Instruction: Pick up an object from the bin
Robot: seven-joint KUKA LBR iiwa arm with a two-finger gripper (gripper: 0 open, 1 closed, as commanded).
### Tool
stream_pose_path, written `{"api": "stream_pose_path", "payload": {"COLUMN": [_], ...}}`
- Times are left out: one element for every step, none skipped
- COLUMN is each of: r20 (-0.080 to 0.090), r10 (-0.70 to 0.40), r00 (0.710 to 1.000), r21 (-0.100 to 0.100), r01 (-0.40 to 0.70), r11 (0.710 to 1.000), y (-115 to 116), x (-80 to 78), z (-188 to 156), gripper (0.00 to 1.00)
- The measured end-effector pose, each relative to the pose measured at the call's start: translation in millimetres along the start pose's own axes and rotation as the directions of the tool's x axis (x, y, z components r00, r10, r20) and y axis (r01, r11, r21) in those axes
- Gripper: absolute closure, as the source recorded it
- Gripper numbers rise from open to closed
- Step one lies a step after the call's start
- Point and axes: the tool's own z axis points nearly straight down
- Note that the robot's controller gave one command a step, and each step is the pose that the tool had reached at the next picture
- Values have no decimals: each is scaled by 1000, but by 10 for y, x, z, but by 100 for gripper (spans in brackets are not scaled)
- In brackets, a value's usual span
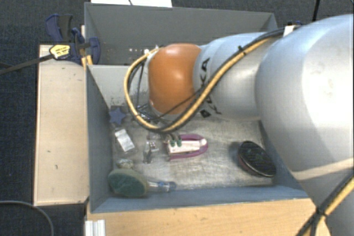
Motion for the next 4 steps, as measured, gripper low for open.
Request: {"api": "stream_pose_path", "payload": {"r20": [5, 2, 4, -2], "r10": [-272, -581, -752, -995], "r00": [962, 814, 659, 100], "r21": [4, -1, 3, -2], "r01": [272, 581, 752, 995], "r11": [962, 814, 659, 100], "y": [-729, -1136, -1294, -1524], "x": [-36, 385, 606, 474], "z": [-174, 101, 92, 159], "gripper": [0, 0, 0, 0]}}
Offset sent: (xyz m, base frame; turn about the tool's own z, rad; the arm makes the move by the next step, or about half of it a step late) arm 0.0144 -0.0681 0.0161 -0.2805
